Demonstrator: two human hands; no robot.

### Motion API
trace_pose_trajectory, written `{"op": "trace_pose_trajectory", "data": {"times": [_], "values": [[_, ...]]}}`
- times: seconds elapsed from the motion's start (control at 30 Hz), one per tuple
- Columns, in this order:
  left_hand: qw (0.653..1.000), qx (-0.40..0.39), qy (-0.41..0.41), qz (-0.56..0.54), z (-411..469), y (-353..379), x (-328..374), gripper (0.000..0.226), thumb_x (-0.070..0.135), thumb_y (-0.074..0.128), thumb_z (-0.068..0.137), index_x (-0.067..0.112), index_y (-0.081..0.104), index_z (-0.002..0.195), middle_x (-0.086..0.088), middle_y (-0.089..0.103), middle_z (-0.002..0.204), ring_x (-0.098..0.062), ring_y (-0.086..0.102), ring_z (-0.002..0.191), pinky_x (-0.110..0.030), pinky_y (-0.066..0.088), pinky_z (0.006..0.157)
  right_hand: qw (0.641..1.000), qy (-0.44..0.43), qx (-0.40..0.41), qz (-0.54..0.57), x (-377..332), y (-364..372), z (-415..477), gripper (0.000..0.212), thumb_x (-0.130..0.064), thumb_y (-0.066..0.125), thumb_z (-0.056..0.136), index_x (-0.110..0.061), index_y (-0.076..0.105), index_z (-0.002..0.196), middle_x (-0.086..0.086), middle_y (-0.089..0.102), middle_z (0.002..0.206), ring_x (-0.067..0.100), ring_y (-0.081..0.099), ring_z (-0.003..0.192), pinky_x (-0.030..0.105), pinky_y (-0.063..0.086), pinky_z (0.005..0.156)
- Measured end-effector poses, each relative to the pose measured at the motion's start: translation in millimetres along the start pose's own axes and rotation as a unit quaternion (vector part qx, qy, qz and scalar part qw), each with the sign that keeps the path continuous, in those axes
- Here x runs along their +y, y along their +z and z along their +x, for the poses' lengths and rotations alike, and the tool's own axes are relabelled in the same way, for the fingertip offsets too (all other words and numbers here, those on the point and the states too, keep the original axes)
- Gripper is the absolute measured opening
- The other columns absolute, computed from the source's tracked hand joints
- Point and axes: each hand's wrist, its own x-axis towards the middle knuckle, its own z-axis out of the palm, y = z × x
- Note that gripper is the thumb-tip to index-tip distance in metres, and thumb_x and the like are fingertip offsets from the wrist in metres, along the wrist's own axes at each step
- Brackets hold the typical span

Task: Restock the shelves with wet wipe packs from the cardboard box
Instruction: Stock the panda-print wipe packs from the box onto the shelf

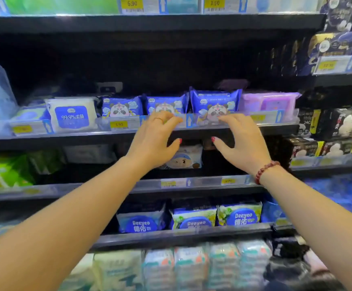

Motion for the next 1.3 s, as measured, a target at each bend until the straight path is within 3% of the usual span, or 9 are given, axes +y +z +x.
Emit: {"op": "trace_pose_trajectory", "data": {"times": [0.23,0.43,0.67,0.83,0.9,1.0,1.1,1.17,1.3], "values": [[0.997,-0.054,-0.001,0.048,-122.7,22.5,-4.5,0.053,0.027,0.074,0.077,0.006,0.061,0.124,-0.019,0.061,0.121,-0.037,0.056,0.112,-0.045,0.052,0.085,0.994,-0.012,-0.1,0.042,-49.5,44.1,-97.5,0.048,-0.037,0.064,0.08,-0.013,0.058,0.121,0.006,0.062,0.115,0.028,0.056,0.107,0.041,0.048,0.086],[0.985,-0.148,-0.082,0.027,-230.8,59.5,-13.9,0.051,0.028,0.071,0.074,0.007,0.064,0.119,-0.02,0.063,0.115,-0.039,0.061,0.104,-0.044,0.053,0.081,0.975,0.01,-0.208,0.073,-77.9,97.3,-179.9,0.048,-0.04,0.061,0.078,-0.014,0.06,0.118,0.006,0.063,0.112,0.032,0.057,0.104,0.043,0.048,0.085],[0.94,-0.266,-0.212,0.004,-344.3,98.3,-6.5,0.055,0.033,0.074,0.075,0.013,0.06,0.124,-0.016,0.06,0.125,-0.037,0.056,0.114,-0.044,0.049,0.088,0.935,0.078,-0.327,0.114,-96.0,150.2,-263.8,0.05,-0.043,0.059,0.076,-0.016,0.06,0.119,0.006,0.062,0.114,0.031,0.055,0.108,0.043,0.045,0.088],[0.899,-0.346,-0.268,-0.027,-413.4,120.4,-4.5,0.053,0.033,0.072,0.077,0.011,0.061,0.123,-0.018,0.06,0.122,-0.04,0.058,0.109,-0.045,0.051,0.082,0.89,0.108,-0.422,0.131,-108.5,177.0,-326.8,0.047,-0.037,0.063,0.079,-0.014,0.059,0.12,0.01,0.061,0.114,0.034,0.052,0.109,0.043,0.044,0.089],[0.888,-0.355,-0.288,-0.05,-439.1,125.9,-1.1,0.049,0.035,0.065,0.077,0.013,0.062,0.12,-0.016,0.062,0.12,-0.039,0.059,0.107,-0.045,0.054,0.078,0.867,0.129,-0.46,0.142,-116.2,186.3,-353.2,0.045,-0.033,0.067,0.08,-0.016,0.058,0.121,0.009,0.06,0.116,0.032,0.051,0.112,0.041,0.041,0.09],[0.871,-0.371,-0.306,-0.103,-470.2,135.3,6.9,0.05,0.04,0.055,0.08,0.015,0.06,0.124,-0.011,0.061,0.122,-0.035,0.057,0.111,-0.044,0.054,0.084,0.809,0.184,-0.535,0.162,-126.8,196.6,-395.6,0.048,-0.034,0.066,0.083,-0.018,0.055,0.127,0.006,0.057,0.124,0.028,0.049,0.118,0.038,0.038,0.099],[0.858,-0.365,-0.324,-0.161,-483.7,147.7,14.8,0.05,0.037,0.062,0.083,0.017,0.058,0.128,-0.007,0.057,0.127,-0.025,0.049,0.122,-0.044,0.048,0.096,0.733,0.316,-0.577,0.176,-131.6,198.0,-446.1,0.05,-0.031,0.069,0.083,-0.018,0.054,0.128,0.007,0.055,0.129,0.025,0.049,0.122,0.033,0.037,0.101],[0.85,-0.365,-0.33,-0.187,-489.2,156.2,19.8,0.052,0.042,0.056,0.082,0.016,0.059,0.127,-0.007,0.059,0.125,-0.019,0.046,0.121,-0.043,0.042,0.103,0.672,0.396,-0.602,0.169,-133.4,198.0,-477.3,0.056,-0.033,0.07,0.082,-0.018,0.051,0.133,0.009,0.049,0.139,0.027,0.044,0.129,0.032,0.035,0.105],[0.81,-0.391,-0.385,-0.209,-509.7,171.4,26.2,0.063,0.051,0.047,0.077,0.014,0.06,0.126,-0.009,0.06,0.125,-0.029,0.053,0.119,-0.044,0.042,0.103,0.587,0.425,-0.665,0.182,-128.6,211.5,-519.0,0.076,-0.032,0.076,0.077,-0.018,0.039,0.142,0.006,0.04,0.145,0.027,0.038,0.134,0.034,0.032,0.111]]}}
